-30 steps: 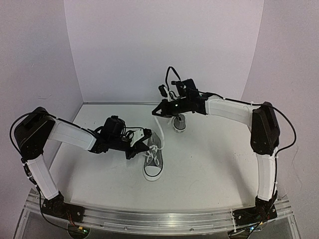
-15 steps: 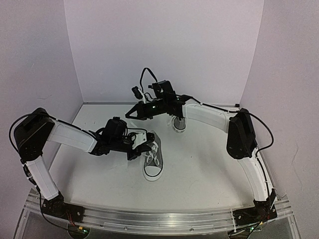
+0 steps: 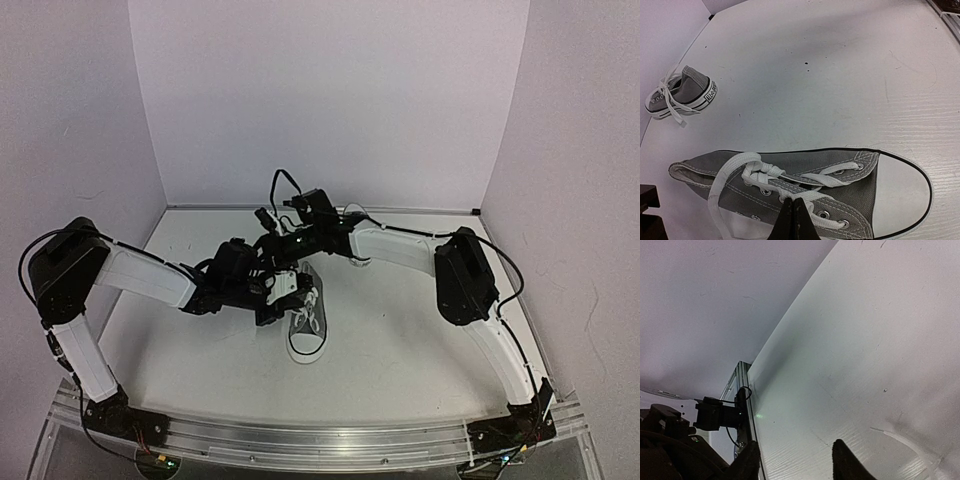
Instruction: Tie the shoes
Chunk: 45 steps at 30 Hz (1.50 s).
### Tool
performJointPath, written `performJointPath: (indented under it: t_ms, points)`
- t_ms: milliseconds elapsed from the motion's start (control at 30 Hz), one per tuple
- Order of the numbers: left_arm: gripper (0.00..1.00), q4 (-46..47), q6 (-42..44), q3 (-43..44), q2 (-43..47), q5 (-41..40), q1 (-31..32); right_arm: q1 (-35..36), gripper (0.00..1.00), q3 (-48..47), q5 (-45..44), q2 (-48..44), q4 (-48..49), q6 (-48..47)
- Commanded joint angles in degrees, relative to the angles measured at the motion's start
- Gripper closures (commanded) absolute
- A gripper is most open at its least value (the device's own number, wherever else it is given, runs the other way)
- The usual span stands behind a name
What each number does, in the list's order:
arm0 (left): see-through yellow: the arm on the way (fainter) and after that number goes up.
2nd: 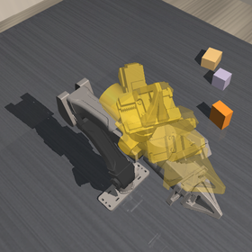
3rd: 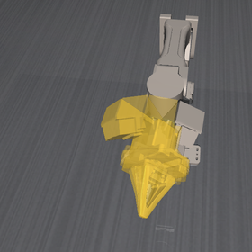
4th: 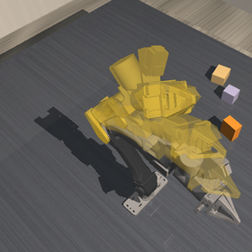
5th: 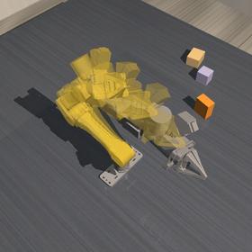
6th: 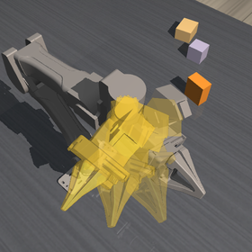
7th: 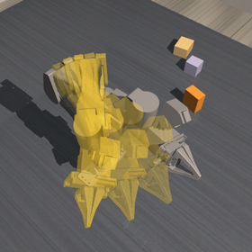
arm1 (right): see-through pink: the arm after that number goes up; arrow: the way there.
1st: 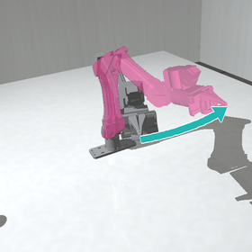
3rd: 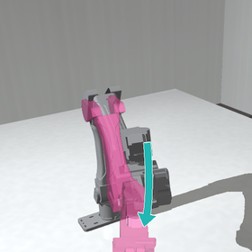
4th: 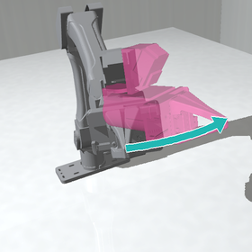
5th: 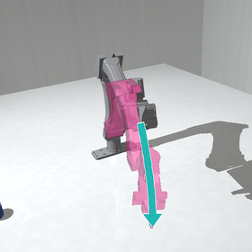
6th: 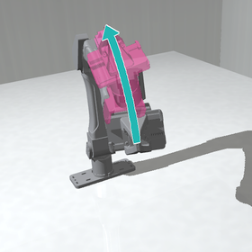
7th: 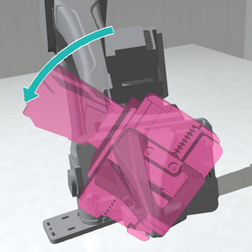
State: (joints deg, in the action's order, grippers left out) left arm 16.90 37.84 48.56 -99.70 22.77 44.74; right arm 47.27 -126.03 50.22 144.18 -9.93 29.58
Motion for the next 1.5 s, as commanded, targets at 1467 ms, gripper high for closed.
performJointPath:
  t_ms: [1467]
  points:
    - [1.0, -23.88, -20.65, 32.92, -19.46, 9.74, -3.69, 19.32, 0.71, 47.06, -65.75, -36.26, 1.69, -62.73]
